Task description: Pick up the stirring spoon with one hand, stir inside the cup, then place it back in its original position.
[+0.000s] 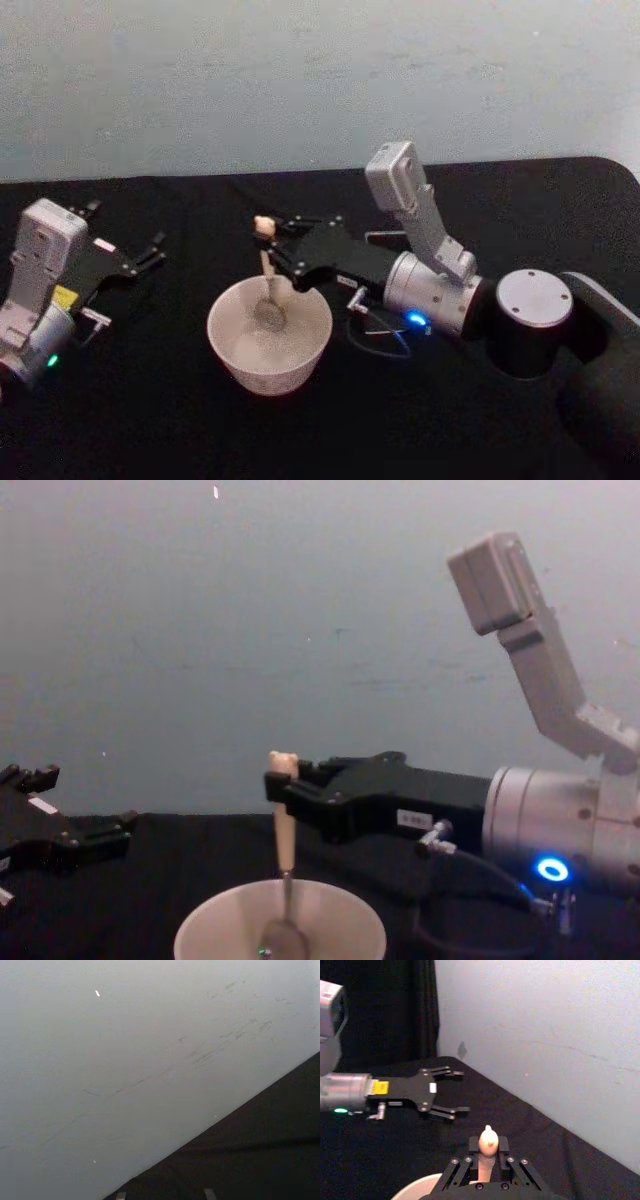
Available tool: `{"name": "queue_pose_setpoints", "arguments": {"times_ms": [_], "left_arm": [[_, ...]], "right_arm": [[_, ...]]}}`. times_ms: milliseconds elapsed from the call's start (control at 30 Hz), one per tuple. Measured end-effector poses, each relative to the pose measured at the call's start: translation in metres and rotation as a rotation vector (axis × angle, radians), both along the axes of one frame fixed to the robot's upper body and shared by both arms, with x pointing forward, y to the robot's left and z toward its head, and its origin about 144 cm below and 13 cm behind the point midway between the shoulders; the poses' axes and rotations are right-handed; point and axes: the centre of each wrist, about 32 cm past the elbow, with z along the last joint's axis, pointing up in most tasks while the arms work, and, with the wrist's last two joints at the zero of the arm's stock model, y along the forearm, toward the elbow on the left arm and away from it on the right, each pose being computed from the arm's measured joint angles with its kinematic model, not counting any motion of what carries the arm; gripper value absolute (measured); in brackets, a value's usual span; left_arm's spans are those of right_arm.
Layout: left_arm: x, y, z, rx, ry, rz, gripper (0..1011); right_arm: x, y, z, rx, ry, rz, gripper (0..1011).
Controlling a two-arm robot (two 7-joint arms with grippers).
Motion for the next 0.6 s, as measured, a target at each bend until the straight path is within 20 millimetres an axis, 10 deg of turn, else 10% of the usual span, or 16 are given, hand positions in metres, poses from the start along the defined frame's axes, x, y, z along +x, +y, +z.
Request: {"name": "queue_pose_setpoints", "arguments": {"times_ms": [600], "left_arm": [[0.000, 0.000, 0.000, 0.000, 0.000, 0.000, 1001]], "right_arm": [[-0.024, -0.042, 0.005, -0.013, 0.041, 0.028, 218]]}}
